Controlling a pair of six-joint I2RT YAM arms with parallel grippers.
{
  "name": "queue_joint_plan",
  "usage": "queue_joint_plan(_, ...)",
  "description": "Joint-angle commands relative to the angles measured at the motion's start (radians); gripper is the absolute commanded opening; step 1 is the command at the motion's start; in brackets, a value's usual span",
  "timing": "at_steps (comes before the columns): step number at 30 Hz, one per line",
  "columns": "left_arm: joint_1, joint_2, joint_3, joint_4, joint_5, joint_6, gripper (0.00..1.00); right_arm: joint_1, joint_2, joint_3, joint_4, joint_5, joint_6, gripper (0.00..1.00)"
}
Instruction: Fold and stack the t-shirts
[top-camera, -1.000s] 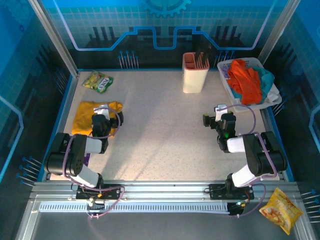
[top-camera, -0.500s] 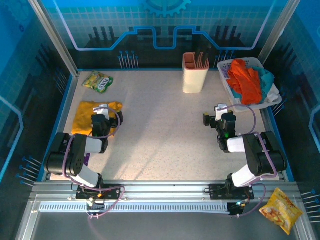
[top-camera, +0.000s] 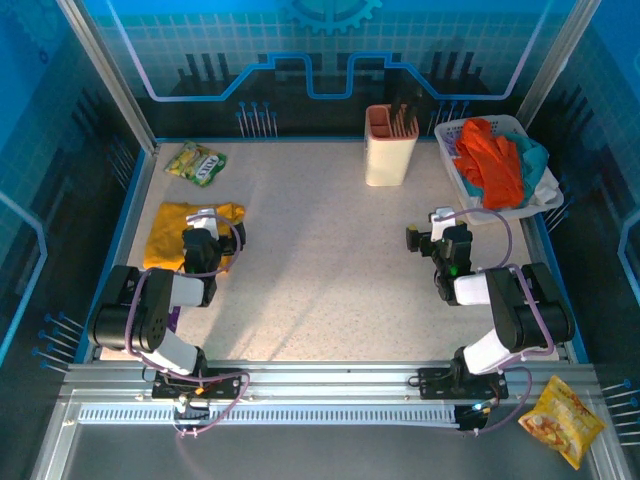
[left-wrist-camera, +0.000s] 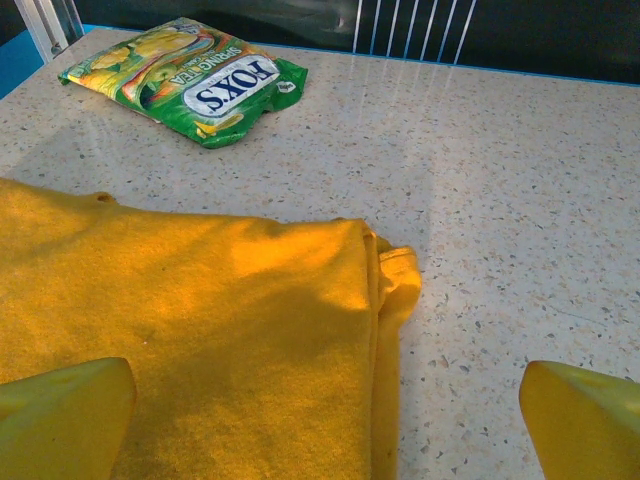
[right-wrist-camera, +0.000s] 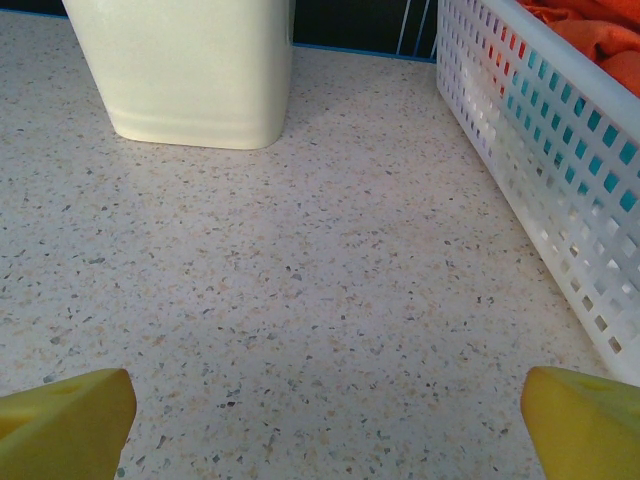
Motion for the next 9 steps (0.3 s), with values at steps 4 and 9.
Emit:
queue_joint_plan(4, -0.005, 0.007, 0.016, 0.03, -0.012, 0.013, 0.99, -0.005, -0.001, 0.019, 0.038, 0.017, 0.01, 1.0)
queue_joint_plan(9, -0.005, 0.007, 0.016, 0.029, -0.011, 0.013, 0.99, -0.006, -0.001, 0.017, 0.04, 0.017, 0.01, 1.0)
